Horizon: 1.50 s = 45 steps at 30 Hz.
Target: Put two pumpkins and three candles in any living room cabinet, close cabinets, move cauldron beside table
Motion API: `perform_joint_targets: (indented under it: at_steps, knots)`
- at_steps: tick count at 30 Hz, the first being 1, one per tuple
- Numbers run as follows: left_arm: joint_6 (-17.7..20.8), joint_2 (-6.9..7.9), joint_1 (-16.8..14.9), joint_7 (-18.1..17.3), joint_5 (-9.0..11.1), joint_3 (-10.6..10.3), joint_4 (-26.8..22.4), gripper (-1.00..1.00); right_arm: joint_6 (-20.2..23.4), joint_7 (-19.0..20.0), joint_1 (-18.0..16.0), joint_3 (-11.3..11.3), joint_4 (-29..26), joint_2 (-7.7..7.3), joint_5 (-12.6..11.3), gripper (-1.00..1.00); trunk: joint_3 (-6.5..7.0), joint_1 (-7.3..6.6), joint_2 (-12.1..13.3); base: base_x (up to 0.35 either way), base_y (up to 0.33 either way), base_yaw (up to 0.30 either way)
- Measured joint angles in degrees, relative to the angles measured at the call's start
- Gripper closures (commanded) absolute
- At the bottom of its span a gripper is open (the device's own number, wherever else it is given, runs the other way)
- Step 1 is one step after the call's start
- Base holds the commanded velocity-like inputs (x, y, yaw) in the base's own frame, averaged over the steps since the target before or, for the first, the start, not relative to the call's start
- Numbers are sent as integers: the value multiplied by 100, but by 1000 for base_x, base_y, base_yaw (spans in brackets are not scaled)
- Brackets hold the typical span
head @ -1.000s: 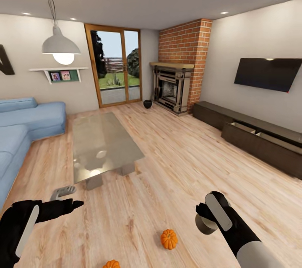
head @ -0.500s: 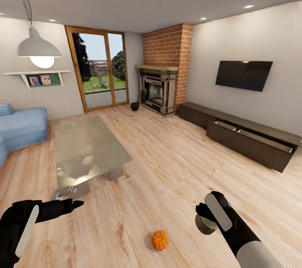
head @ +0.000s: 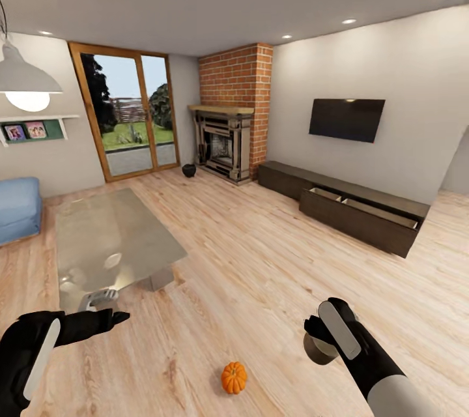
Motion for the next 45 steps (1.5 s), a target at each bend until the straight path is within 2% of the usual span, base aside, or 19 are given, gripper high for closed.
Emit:
perform_joint_targets:
  at_steps: [30,45]
  knots:
    - [0,-17,0,-3,0,-8,0,-100,22,8,0,-2,0,-11,-12,100,210,0,0,0,0,-222]
    - [0,-23,0,3,-5,-17,0,-100,19,12,0,-2,0,-7,-4,100,229,0,1,0,0,-272]
